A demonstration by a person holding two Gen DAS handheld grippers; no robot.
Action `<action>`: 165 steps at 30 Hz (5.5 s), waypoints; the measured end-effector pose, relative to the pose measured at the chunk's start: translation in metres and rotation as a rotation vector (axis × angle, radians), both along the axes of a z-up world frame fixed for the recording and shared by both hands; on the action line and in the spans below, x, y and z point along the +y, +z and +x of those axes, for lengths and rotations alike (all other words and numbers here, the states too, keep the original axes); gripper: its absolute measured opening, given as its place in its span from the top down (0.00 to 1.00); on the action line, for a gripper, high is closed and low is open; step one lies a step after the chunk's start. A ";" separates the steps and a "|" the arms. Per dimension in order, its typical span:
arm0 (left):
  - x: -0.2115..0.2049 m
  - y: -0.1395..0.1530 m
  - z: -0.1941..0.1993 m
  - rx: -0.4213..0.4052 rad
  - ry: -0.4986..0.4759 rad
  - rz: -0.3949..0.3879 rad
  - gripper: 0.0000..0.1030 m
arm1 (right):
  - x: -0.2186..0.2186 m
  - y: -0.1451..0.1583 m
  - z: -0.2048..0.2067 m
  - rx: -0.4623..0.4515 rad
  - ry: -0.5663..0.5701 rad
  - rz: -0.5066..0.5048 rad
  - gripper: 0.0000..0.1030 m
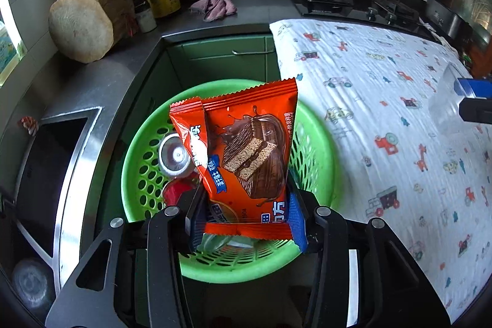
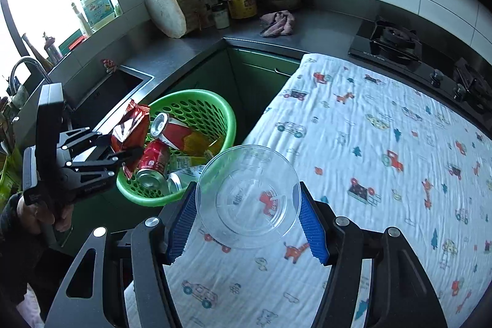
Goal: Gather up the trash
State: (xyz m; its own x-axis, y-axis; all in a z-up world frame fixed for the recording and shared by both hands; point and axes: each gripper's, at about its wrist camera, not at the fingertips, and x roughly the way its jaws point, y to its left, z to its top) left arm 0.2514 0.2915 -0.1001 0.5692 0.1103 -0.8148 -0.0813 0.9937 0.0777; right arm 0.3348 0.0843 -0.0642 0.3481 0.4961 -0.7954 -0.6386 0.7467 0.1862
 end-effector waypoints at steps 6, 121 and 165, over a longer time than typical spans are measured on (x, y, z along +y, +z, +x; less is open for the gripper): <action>0.018 -0.014 -0.006 0.024 0.026 -0.023 0.45 | 0.049 -0.002 0.009 0.008 0.052 0.004 0.41; -0.202 0.104 -0.222 -0.280 0.142 -0.039 0.05 | -0.204 0.052 -0.223 -0.174 -0.234 0.136 0.08; -0.203 0.108 -0.229 -0.290 0.141 -0.032 0.05 | -0.206 0.055 -0.228 -0.177 -0.244 0.143 0.08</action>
State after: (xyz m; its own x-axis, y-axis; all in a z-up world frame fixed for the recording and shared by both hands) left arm 0.0228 0.0884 0.0083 0.7589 0.1814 -0.6254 -0.2327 0.9726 -0.0002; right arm 0.1072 -0.1213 -0.0090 0.5969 0.4833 -0.6404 -0.4756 0.8560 0.2028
